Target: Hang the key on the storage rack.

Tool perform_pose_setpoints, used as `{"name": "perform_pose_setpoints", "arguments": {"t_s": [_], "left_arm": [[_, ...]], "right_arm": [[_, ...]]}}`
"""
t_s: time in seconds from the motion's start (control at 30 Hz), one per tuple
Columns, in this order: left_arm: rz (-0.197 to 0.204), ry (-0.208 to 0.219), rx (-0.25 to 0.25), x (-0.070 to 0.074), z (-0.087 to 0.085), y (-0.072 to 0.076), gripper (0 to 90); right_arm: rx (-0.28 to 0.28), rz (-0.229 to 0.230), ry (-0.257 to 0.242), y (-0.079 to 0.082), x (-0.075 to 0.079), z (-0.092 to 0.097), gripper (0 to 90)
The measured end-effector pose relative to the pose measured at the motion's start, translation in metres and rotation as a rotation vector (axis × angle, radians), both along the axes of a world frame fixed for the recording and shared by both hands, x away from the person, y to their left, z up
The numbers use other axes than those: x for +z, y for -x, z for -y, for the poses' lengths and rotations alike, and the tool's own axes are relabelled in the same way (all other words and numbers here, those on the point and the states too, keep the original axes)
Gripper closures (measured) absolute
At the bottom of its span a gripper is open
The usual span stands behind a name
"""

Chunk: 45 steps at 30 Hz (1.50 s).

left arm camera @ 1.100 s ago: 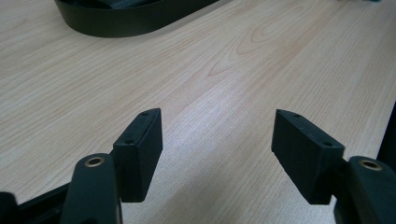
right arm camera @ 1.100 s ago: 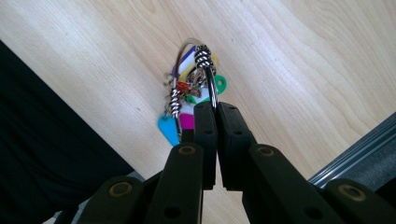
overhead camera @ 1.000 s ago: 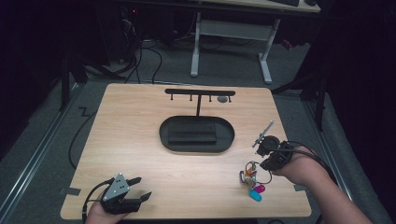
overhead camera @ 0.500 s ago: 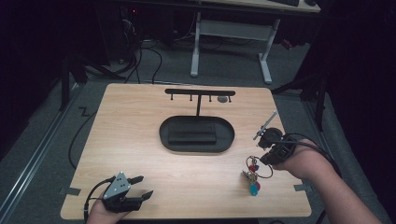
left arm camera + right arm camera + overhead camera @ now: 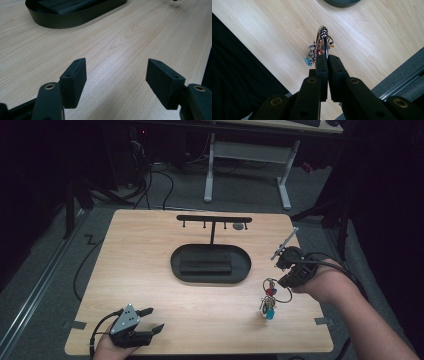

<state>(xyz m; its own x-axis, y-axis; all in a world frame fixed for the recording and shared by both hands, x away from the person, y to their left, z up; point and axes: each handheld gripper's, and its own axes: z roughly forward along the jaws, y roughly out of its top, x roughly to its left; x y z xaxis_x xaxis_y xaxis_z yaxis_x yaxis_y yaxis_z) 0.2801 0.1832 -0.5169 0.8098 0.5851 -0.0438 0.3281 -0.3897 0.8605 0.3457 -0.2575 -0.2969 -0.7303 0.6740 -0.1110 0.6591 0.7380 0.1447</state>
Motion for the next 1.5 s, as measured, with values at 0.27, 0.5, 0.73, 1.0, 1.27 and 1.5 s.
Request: {"name": "perform_pose_setpoints", "arguments": {"t_s": [0.27,0.5,0.73,1.0,1.27,1.5], "left_arm": [[0.024,-0.017,0.004,0.001,0.000,0.002,30.0],[0.027,-0.039,0.014,0.001,-0.005,0.007,29.9],[0.033,-0.032,0.021,0.001,-0.008,0.010,30.0],[0.036,-0.028,0.016,0.001,-0.009,0.010,30.0],[0.036,-0.027,0.013,0.001,-0.009,0.010,30.0],[0.032,-0.029,0.006,0.001,-0.007,0.008,30.2]], "right_arm": [[-0.014,0.022,-0.011,-0.015,0.006,-0.003,87.7],[0.008,0.030,-0.013,-0.030,0.000,-0.018,87.7],[0.029,0.034,-0.019,-0.047,0.005,-0.034,87.7],[0.023,0.082,-0.036,-0.063,0.021,-0.043,87.7],[-0.007,0.104,-0.039,-0.083,0.028,-0.042,87.8],[-0.037,0.100,-0.052,-0.104,0.021,-0.044,87.8]]}}
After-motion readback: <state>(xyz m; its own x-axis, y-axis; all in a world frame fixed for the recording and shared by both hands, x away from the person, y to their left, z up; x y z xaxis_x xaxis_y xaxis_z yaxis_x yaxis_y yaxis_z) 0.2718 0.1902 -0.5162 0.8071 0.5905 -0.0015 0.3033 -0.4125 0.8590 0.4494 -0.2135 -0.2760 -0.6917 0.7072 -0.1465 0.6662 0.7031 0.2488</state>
